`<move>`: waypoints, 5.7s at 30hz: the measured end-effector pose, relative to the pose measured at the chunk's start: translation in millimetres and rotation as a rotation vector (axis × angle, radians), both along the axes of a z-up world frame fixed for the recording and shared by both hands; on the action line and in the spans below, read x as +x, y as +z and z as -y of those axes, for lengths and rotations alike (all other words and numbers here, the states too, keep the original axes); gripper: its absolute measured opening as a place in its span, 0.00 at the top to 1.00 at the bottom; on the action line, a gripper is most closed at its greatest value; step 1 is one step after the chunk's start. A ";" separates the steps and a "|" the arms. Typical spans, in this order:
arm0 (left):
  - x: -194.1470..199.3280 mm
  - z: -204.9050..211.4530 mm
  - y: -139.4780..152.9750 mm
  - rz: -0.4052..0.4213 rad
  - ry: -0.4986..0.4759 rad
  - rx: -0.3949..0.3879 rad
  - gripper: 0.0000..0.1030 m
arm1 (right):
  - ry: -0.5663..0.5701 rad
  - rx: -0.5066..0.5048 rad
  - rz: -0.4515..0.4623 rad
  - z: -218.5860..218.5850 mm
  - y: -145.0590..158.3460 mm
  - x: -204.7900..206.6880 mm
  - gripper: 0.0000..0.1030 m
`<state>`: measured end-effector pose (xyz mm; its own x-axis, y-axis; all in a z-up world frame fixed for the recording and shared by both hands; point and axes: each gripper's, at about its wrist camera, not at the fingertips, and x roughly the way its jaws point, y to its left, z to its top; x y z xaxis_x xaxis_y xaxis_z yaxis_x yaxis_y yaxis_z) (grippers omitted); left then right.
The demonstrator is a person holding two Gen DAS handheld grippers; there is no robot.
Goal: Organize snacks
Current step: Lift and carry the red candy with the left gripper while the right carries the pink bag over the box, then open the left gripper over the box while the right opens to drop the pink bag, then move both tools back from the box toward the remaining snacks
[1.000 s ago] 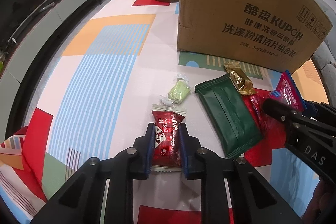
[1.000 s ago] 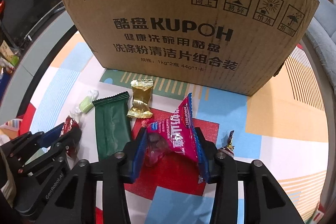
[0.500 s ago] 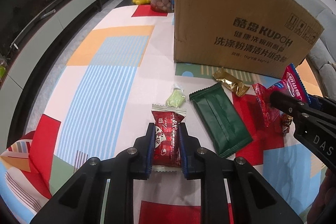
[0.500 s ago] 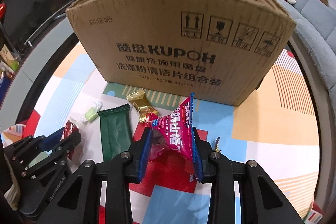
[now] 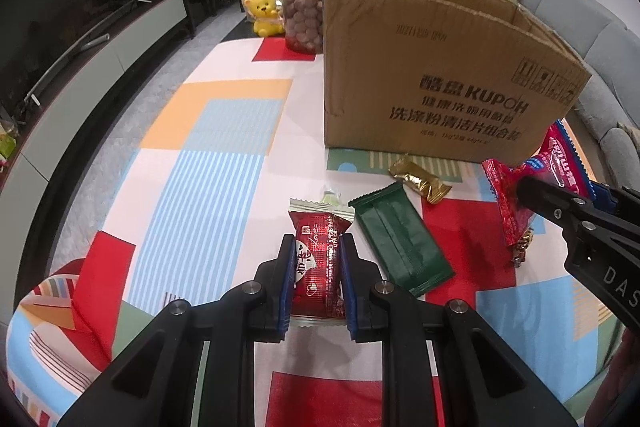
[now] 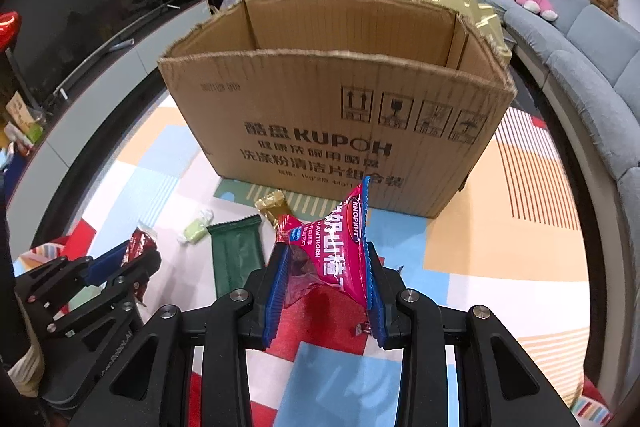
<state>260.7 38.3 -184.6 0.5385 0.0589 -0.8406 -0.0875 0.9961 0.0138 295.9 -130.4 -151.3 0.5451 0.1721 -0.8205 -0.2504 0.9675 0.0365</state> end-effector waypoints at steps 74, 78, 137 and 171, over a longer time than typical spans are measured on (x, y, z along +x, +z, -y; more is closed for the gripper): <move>86.1 30.6 146.3 0.238 -0.108 0.025 0.79 | -0.069 0.075 0.255 24.6 129.2 43.4 0.65; 101.1 33.4 146.6 0.237 -0.117 0.027 0.79 | -0.074 0.076 0.252 26.0 127.5 53.2 0.65; 128.8 24.2 148.2 0.230 -0.102 0.036 0.42 | -0.071 0.040 0.298 17.3 135.0 83.7 0.30; 74.0 4.8 156.2 0.258 -0.093 0.056 0.42 | -0.039 0.015 0.328 0.7 143.6 34.4 0.31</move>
<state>334.7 33.5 -28.4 0.7397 0.0421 -0.6716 -0.0040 0.9983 0.0583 330.3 -131.2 -7.7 0.7860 0.1569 -0.5979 -0.2140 0.9765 -0.0251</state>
